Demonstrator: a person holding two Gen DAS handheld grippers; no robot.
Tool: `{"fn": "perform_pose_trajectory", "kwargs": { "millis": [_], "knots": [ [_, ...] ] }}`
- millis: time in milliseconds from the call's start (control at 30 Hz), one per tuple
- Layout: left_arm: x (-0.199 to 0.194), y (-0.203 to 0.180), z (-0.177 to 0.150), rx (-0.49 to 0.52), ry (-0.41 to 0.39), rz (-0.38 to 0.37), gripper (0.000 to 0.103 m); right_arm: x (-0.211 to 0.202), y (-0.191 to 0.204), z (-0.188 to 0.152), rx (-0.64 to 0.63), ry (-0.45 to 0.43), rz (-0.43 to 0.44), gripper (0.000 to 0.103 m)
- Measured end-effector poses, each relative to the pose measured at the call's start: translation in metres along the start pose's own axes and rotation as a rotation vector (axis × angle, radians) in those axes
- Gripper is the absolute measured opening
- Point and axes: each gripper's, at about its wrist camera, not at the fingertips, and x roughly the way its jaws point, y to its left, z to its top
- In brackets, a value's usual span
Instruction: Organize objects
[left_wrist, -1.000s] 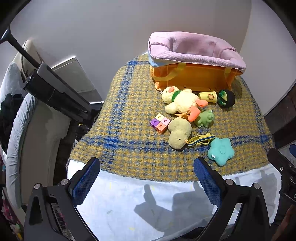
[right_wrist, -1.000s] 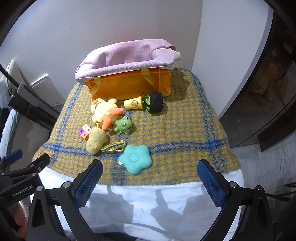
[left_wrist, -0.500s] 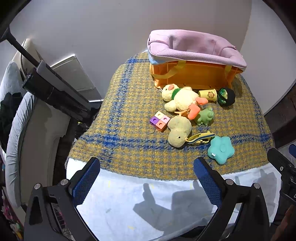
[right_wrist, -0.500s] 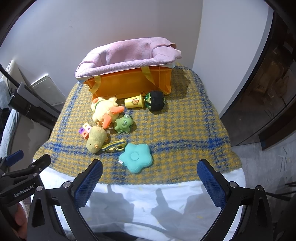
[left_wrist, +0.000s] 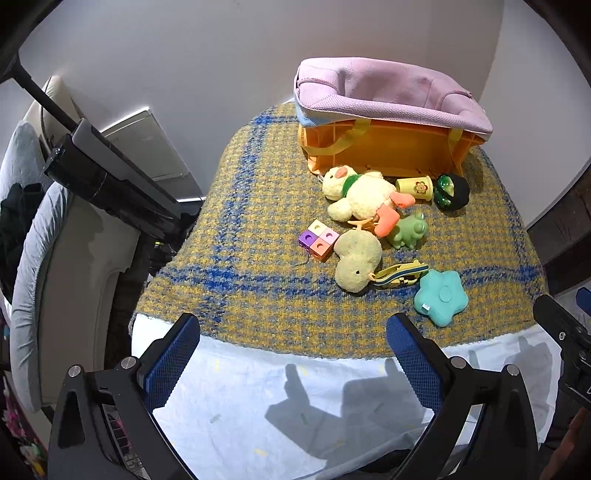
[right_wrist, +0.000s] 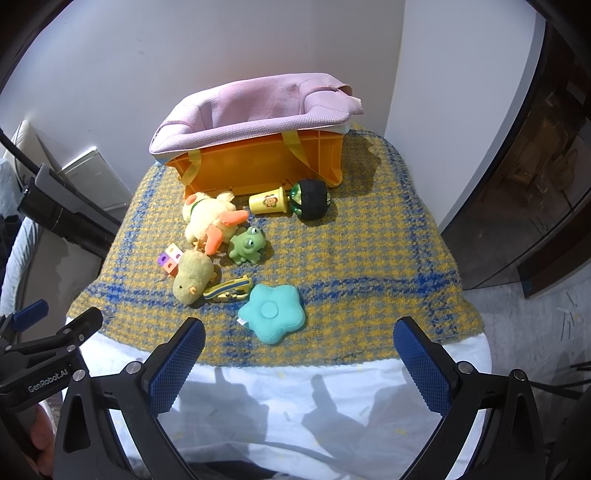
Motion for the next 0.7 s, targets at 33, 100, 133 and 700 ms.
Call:
{"fn": "perform_pose_trajectory", "kwargs": {
  "millis": [33,100,133,700],
  "knots": [
    [-0.0002,0.0002,0.0002,-0.001,0.000,0.000,0.103,0.0001,0.0000,-0.0002,0.000,0.001,0.001,0.102],
    [-0.0002,0.0002,0.0004,-0.001,-0.001,0.001,0.103,0.0001,-0.0005,-0.0009,0.001,0.000,0.001,0.102],
    [-0.0001,0.0001,0.0002,-0.001,0.000,0.000,0.103,0.0001,-0.0005,-0.0010,0.001,0.000,0.001,0.102],
    [0.0014,-0.0009,-0.0028,-0.001,0.001,0.003,0.103,0.0008,-0.0005,-0.0003,0.007,0.001,0.002,0.102]
  ]
}}
